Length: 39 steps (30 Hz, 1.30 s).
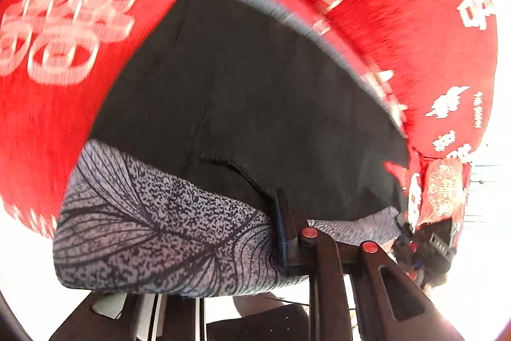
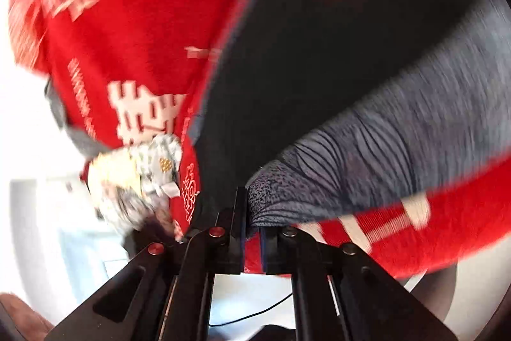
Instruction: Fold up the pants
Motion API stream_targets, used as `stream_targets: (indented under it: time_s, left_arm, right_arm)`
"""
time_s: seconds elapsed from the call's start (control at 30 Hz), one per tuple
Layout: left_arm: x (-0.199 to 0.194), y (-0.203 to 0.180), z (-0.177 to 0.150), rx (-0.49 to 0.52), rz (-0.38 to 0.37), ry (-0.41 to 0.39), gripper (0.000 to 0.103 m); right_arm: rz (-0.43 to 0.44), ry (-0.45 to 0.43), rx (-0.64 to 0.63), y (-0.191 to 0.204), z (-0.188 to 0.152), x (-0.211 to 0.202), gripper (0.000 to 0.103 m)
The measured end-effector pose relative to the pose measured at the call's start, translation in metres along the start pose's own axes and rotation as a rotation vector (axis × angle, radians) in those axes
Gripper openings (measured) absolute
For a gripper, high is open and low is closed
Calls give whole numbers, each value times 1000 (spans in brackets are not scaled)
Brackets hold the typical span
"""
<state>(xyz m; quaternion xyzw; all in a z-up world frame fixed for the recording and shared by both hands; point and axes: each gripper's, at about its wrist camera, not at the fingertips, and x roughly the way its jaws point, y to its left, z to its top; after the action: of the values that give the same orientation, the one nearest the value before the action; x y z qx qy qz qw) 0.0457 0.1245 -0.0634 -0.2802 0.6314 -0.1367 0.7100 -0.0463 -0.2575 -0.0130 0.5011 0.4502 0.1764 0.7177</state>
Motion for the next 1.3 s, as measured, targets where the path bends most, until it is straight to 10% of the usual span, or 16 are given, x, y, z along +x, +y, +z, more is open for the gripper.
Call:
stream_targets:
  time_s: [0.27, 0.4, 0.6, 0.73, 0.9, 1.07, 1.3]
  left_arm:
    - [-7, -45, 103, 88, 55, -170, 38]
    - [27, -32, 149, 27, 182, -254, 63]
    - [59, -15, 180, -69, 320, -267, 63]
    - [30, -24, 172, -42, 405, -312, 63]
    - [9, -69, 140, 149, 477, -252, 63]
    - [41, -129, 85, 321, 353, -82, 63]
    - [112, -226, 9, 500, 163, 117, 63]
  right_arm:
    - [-136, 91, -354, 83, 139, 64, 7]
    - [-217, 164, -402, 67, 193, 125, 10]
    - [-275, 221, -313, 18, 214, 177, 34]
    - [-249, 213, -388, 34, 200, 152, 79]
    - [-131, 192, -309, 38, 178, 84, 79]
    - [-54, 124, -127, 14, 138, 12, 79]
    - [-187, -59, 190, -87, 53, -95, 79]
